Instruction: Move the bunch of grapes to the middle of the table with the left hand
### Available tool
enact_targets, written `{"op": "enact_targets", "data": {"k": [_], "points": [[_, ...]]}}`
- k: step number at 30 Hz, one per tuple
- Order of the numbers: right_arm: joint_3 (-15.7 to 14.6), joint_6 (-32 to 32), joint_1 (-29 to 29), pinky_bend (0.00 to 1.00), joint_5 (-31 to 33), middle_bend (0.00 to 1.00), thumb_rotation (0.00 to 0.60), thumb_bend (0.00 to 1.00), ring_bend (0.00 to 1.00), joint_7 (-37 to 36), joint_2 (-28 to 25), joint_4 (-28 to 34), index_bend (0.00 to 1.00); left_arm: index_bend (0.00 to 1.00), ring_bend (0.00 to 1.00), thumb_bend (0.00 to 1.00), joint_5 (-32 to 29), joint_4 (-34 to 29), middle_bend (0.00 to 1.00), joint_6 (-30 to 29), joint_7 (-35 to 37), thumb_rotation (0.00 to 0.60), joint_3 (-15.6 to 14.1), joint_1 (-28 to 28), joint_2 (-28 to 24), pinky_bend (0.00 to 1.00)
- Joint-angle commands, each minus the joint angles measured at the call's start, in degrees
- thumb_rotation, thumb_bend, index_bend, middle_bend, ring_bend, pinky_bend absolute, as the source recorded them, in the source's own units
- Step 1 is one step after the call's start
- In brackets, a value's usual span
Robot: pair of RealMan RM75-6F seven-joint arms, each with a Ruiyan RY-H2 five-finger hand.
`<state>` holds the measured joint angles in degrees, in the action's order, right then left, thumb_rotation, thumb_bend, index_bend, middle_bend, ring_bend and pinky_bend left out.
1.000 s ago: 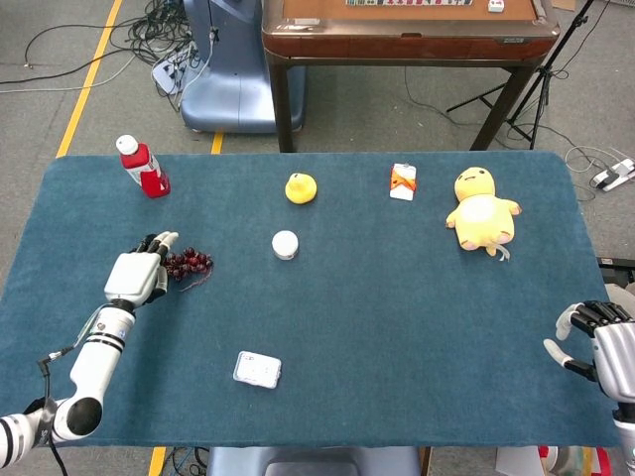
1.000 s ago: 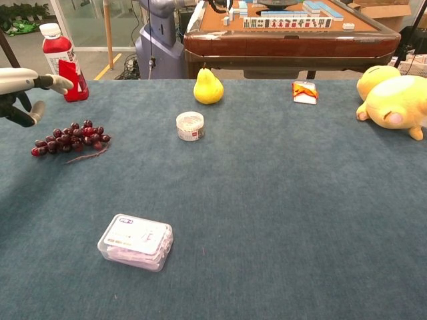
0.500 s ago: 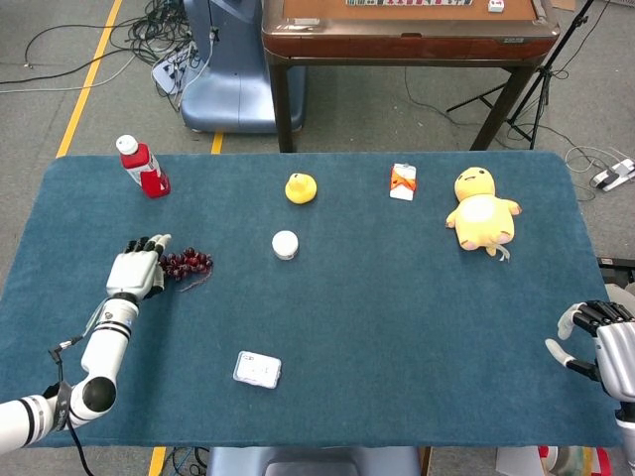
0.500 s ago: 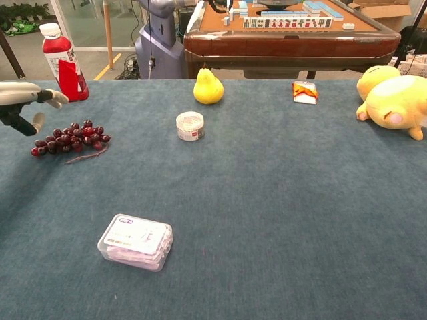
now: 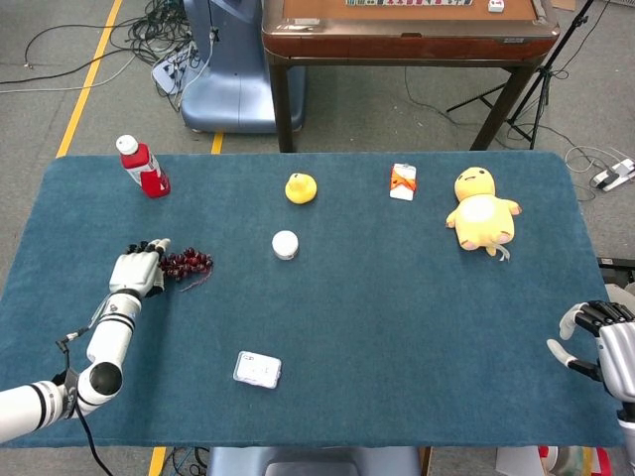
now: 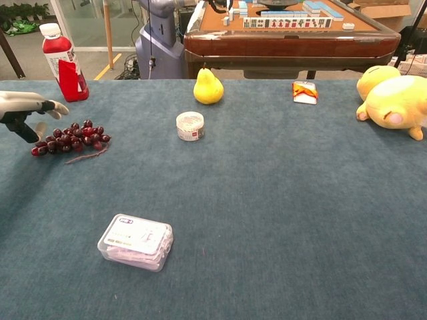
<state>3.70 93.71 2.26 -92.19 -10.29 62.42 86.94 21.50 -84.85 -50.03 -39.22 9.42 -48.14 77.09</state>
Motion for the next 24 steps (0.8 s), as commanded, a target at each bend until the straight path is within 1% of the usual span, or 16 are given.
{"op": "enact_targets", "data": {"k": [1, 9, 15, 18, 24], "points": [[0.1, 0.0, 0.0, 0.43, 0.1, 0.56, 0.6, 0.13, 0.41, -0.1, -0.1, 0.0, 0.66, 0.0, 0.0, 0.78, -2.2, -1.3, 0.0, 0.7, -1.0, 0.6, -1.0, -1.1, -0.8, 0.04], [0.0, 0.3, -0.2, 0.43, -0.1, 0.56, 0.6, 0.13, 0.41, -0.3, -0.1, 0.0, 0.66, 0.0, 0.0, 0.78, -4.7, -6.9, 0.0, 0.6, -2.2, 0.6, -3.2, -2.9, -3.0, 0.04], [0.0, 0.5, -0.3, 0.43, -0.2, 0.56, 0.6, 0.13, 0.41, -0.6, -0.2, -0.1, 0.66, 0.0, 0.0, 0.78, -5.7, -9.3, 0.0, 1.3, -2.0, 0.6, -4.5, -4.2, -3.8, 0.04], [0.1, 0.6, -0.4, 0.43, -0.1, 0.56, 0.6, 0.13, 0.41, -0.8, -0.2, -0.1, 0.66, 0.0, 0.0, 0.78, -5.3, -10.7, 0.0, 1.8, -1.3, 0.6, -4.9, -4.6, -4.3, 0.04], [0.1, 0.6, -0.4, 0.43, -0.2, 0.56, 0.6, 0.13, 0.41, -1.0, -0.3, -0.2, 0.66, 0.0, 0.0, 0.78, -2.5, -14.4, 0.0, 2.3, 0.7, 0.6, -5.7, -5.1, -5.5, 0.05]]}}
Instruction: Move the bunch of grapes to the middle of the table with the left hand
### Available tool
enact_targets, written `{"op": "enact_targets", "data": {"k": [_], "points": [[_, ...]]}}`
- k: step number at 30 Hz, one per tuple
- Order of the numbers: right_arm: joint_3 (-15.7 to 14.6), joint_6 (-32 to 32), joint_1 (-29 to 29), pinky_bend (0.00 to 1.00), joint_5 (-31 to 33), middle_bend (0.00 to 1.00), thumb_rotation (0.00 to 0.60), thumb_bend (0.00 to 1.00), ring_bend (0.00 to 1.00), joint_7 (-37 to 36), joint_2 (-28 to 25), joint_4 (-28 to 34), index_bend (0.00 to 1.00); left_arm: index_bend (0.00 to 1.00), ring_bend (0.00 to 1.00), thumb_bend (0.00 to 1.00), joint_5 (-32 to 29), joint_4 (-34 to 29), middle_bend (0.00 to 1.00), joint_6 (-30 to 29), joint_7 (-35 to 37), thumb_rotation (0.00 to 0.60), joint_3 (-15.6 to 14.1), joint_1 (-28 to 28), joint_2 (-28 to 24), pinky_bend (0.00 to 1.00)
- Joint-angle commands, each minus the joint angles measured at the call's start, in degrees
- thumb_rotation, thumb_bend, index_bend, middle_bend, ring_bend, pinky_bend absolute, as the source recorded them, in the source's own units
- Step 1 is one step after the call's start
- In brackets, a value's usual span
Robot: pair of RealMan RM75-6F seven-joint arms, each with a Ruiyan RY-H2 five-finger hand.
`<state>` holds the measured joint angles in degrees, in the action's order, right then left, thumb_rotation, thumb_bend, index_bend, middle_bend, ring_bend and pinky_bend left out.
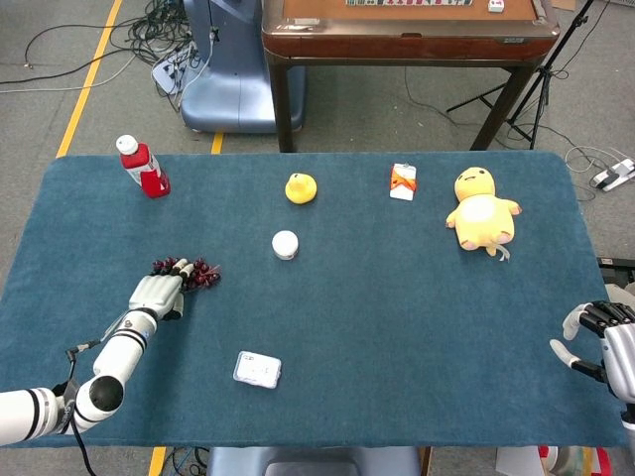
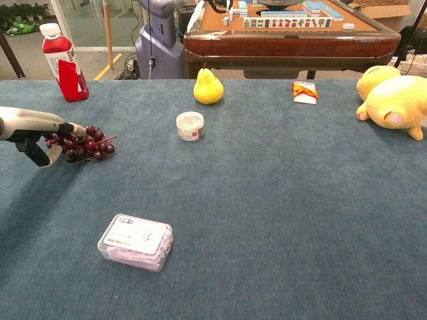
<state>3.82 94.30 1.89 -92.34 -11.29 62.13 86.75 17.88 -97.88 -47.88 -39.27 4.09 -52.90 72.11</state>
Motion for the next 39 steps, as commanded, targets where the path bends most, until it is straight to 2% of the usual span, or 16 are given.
{"op": "enact_targets", "data": {"k": [1, 13, 24, 31, 36, 39], "points": [[0.0, 0.0, 0.0, 0.43, 0.0, 0.56, 0.6, 0.13, 0.41, 0.0, 0.0, 0.0, 0.66, 0.0, 0.0, 0.78, 1.6, -2.0, 0.0, 0.1, 0.9, 0.6, -0.5, -0.4, -0.7, 0.05], [0.1, 0.3, -0.2, 0.43, 0.0, 0.56, 0.6, 0.13, 0.41, -0.6, -0.1, -0.2, 0.66, 0.0, 0.0, 0.77, 8.0, -11.4, 0.0, -1.6, 1.9, 0.6, -2.9, -1.5, -2.8, 0.07], [0.2, 0.5, -0.3, 0.43, 0.1, 0.56, 0.6, 0.13, 0.41, -1.1, -0.2, -0.3, 0.66, 0.0, 0.0, 0.78, 13.4, -17.6, 0.0, 0.6, 4.1, 0.6, -5.0, -2.5, -3.9, 0.09], [0.3, 0.5, -0.3, 0.43, 0.1, 0.56, 0.6, 0.13, 0.41, -1.5, -0.4, -0.4, 0.66, 0.0, 0.0, 0.78, 19.5, -22.9, 0.0, 3.0, 8.2, 0.6, -5.5, -1.9, -7.6, 0.1], [0.2, 0.8, -0.4, 0.43, 0.0, 0.56, 0.6, 0.13, 0.41, -1.7, -0.4, -0.4, 0.66, 0.0, 0.0, 0.78, 22.2, -23.7, 0.0, 0.0, 10.2, 0.6, -5.7, -0.4, -9.4, 0.1], [0.2, 0.8, -0.5, 0.43, -0.1, 0.56, 0.6, 0.13, 0.41, -1.8, -0.4, -0.5, 0.66, 0.0, 0.0, 0.78, 22.4, -22.6, 0.0, -3.8, 10.2, 0.6, -6.0, 0.7, -9.6, 0.1]]}}
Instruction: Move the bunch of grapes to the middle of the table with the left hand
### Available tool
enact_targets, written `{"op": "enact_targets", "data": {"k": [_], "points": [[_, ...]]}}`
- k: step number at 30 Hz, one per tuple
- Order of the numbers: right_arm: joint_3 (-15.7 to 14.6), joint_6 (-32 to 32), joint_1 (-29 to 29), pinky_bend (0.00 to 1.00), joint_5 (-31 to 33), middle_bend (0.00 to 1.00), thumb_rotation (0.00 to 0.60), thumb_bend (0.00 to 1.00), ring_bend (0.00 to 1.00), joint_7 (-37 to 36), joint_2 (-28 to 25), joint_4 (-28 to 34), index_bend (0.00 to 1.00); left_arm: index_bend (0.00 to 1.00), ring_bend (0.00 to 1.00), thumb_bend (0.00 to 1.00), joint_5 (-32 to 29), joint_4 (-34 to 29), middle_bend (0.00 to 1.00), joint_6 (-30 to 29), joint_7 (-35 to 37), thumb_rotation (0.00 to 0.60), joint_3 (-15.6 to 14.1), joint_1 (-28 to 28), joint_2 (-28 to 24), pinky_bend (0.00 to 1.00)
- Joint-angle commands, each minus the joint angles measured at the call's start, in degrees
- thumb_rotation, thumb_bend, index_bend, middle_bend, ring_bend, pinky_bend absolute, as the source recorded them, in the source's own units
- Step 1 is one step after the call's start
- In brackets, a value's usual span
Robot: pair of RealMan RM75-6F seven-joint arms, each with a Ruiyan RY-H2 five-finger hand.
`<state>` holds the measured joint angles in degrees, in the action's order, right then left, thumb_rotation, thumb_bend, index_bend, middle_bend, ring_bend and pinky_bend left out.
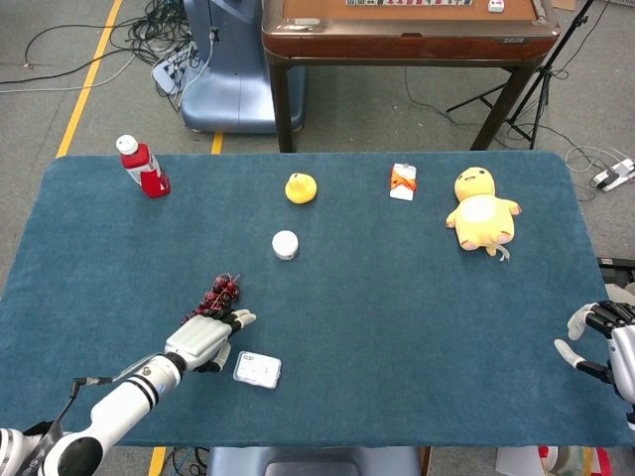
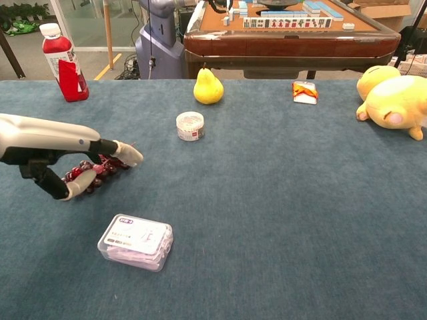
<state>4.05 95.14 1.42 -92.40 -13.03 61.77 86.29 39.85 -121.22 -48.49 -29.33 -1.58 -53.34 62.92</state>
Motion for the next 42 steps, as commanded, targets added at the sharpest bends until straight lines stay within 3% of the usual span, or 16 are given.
{"op": "enact_targets", "data": {"k": [1, 7, 12, 25, 42], "points": [[0.0, 0.0, 0.0, 0.43, 0.0, 0.56, 0.6, 0.13, 0.41, 0.0, 0.0, 0.0, 0.66, 0.0, 0.0, 0.77, 0.5, 1.1, 0.0, -4.7, -0.2, 0.6, -0.5, 1.5, -0.3, 0.1], [0.1, -0.2, 0.0, 0.43, 0.2, 0.56, 0.6, 0.13, 0.41, 0.0, 0.0, 0.0, 0.66, 0.0, 0.0, 0.77, -2.1, 4.0, 0.0, -13.7, -4.9, 0.6, -1.3, 3.1, 2.0, 0.1], [0.1, -0.3, 0.1, 0.43, 0.3, 0.56, 0.6, 0.13, 0.41, 0.0, 0.0, 0.0, 0.66, 0.0, 0.0, 0.77, -5.8, 6.9, 0.0, -15.2, -7.5, 0.6, -1.5, 3.3, 3.6, 0.1], [0.2, -0.4, 0.1, 0.43, 0.5, 0.56, 0.6, 0.13, 0.41, -0.3, -0.1, -0.1, 0.66, 0.0, 0.06, 0.77, -10.9, 8.3, 0.0, -9.6, -6.4, 0.6, 0.2, 2.3, 3.4, 0.14], [0.3, -0.2, -0.1, 0.43, 0.7, 0.56, 0.6, 0.13, 0.41, -1.1, -0.3, -0.3, 0.66, 0.0, 0.08, 0.77, -15.7, 7.1, 0.0, -5.8, -9.9, 0.6, -0.6, -2.2, 5.2, 0.15]]}}
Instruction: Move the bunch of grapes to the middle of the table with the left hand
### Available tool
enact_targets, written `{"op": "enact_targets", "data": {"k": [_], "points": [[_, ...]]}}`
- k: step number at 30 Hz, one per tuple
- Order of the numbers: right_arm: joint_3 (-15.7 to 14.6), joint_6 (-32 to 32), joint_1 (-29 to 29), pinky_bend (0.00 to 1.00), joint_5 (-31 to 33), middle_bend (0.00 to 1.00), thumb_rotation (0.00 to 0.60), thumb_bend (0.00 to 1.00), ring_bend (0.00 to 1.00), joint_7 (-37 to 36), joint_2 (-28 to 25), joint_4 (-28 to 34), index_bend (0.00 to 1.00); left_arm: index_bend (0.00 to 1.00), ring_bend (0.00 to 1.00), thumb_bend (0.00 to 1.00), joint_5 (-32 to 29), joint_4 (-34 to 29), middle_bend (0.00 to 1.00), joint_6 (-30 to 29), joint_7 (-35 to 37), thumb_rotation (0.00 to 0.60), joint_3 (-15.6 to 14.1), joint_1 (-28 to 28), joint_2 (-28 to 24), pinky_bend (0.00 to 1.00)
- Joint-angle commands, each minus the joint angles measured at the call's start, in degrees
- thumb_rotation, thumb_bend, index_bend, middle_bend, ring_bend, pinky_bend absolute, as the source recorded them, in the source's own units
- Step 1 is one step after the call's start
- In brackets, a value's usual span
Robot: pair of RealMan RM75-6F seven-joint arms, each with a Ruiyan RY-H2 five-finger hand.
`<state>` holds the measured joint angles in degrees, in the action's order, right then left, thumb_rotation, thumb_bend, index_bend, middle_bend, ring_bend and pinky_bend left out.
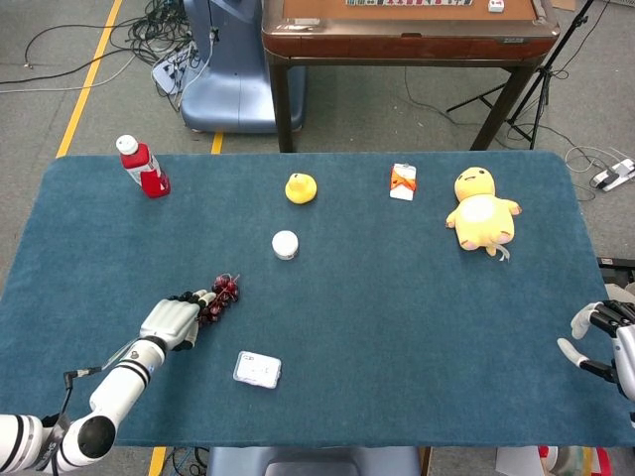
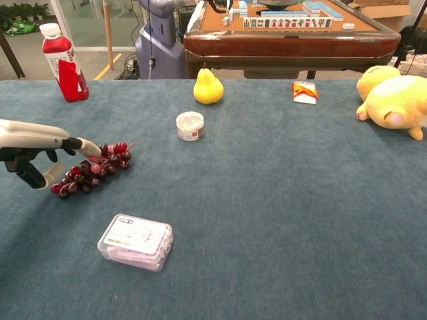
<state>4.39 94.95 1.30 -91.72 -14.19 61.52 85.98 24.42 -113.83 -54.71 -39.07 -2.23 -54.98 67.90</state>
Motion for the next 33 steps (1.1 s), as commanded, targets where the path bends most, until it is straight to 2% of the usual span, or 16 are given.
{"op": "enact_targets", "data": {"k": [1, 14, 25, 33], "points": [[0.0, 0.0, 0.0, 0.43, 0.0, 0.56, 0.6, 0.13, 0.41, 0.0, 0.0, 0.0, 0.66, 0.0, 0.08, 0.77, -0.4, -0.4, 0.0, 0.5, -0.2, 0.6, 0.1, -0.8, 0.3, 0.15], [0.0, 0.1, -0.1, 0.43, 0.0, 0.56, 0.6, 0.13, 0.41, -0.4, -0.1, -0.1, 0.66, 0.0, 0.08, 0.77, -1.8, -1.7, 0.0, 0.0, -2.0, 0.6, 1.3, -5.4, 4.7, 0.15], [0.1, 0.5, -0.3, 0.43, 0.0, 0.56, 0.6, 0.13, 0.41, -1.6, -0.4, -0.5, 0.66, 0.0, 0.08, 0.77, -1.5, -0.4, 0.0, -1.7, -1.3, 0.6, 4.2, -8.3, 9.7, 0.15], [0.2, 0.7, -0.3, 0.43, -0.1, 0.56, 0.6, 0.13, 0.41, -2.0, -0.5, -0.6, 0.66, 0.0, 0.08, 0.77, 2.2, -1.8, 0.0, -3.0, 1.4, 0.6, 4.1, -6.9, 9.1, 0.15]]}}
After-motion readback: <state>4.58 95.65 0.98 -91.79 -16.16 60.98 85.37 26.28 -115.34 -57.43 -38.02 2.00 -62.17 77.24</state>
